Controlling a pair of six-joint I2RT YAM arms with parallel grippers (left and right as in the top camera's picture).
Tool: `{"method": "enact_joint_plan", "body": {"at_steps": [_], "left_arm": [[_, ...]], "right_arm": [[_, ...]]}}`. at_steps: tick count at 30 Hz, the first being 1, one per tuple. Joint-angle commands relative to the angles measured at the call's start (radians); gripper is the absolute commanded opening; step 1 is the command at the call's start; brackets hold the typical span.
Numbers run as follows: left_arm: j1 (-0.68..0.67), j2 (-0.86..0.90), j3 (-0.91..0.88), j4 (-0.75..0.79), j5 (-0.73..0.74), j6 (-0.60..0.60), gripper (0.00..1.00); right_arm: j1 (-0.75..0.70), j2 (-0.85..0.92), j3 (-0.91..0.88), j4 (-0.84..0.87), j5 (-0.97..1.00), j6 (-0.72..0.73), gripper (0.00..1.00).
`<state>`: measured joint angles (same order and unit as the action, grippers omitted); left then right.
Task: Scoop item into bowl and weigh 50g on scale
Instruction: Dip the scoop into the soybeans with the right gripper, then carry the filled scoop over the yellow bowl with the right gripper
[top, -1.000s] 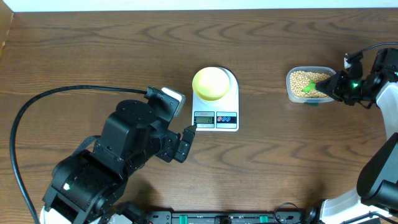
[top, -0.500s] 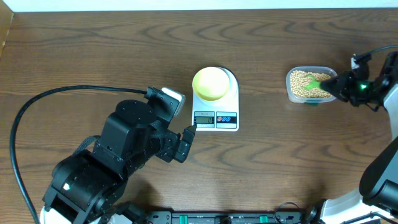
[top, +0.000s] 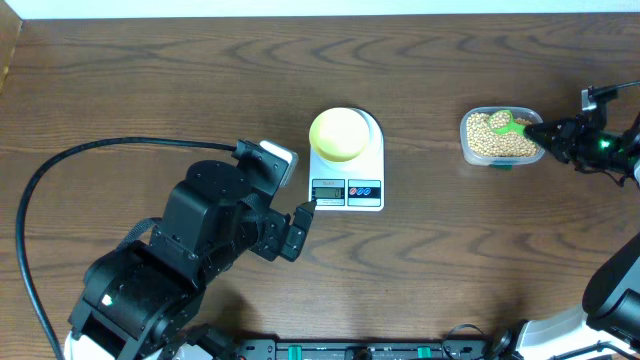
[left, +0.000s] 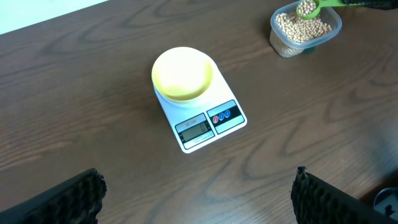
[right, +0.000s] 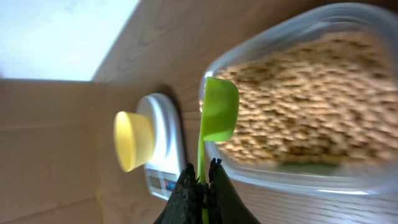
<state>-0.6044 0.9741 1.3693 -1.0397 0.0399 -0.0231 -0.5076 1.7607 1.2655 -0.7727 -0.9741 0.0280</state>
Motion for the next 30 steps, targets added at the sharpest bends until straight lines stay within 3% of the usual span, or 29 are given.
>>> {"method": "enact_joint_plan", "body": {"at_steps": [1,12,18,30], "left_arm": [[0.003,-0.002,0.011,0.001,0.004,-0.001,0.98],[0.003,-0.002,0.011,0.001,0.004,-0.001,0.98],[0.003,-0.002,0.011,0.001,0.004,0.0,0.98],[0.003,-0.002,0.011,0.001,0.004,-0.001,0.98]], "right_arm": [[-0.003,0.009,-0.005,0.001,-0.169,-0.053,0.01],[0.02,0.009,-0.005,0.003,-0.332,-0.052,0.01],[0.127,0.009,-0.005,0.015,-0.349,-0.051,0.01],[0.441,0.009,-0.005,0.411,-0.344,0.282,0.01]]}}
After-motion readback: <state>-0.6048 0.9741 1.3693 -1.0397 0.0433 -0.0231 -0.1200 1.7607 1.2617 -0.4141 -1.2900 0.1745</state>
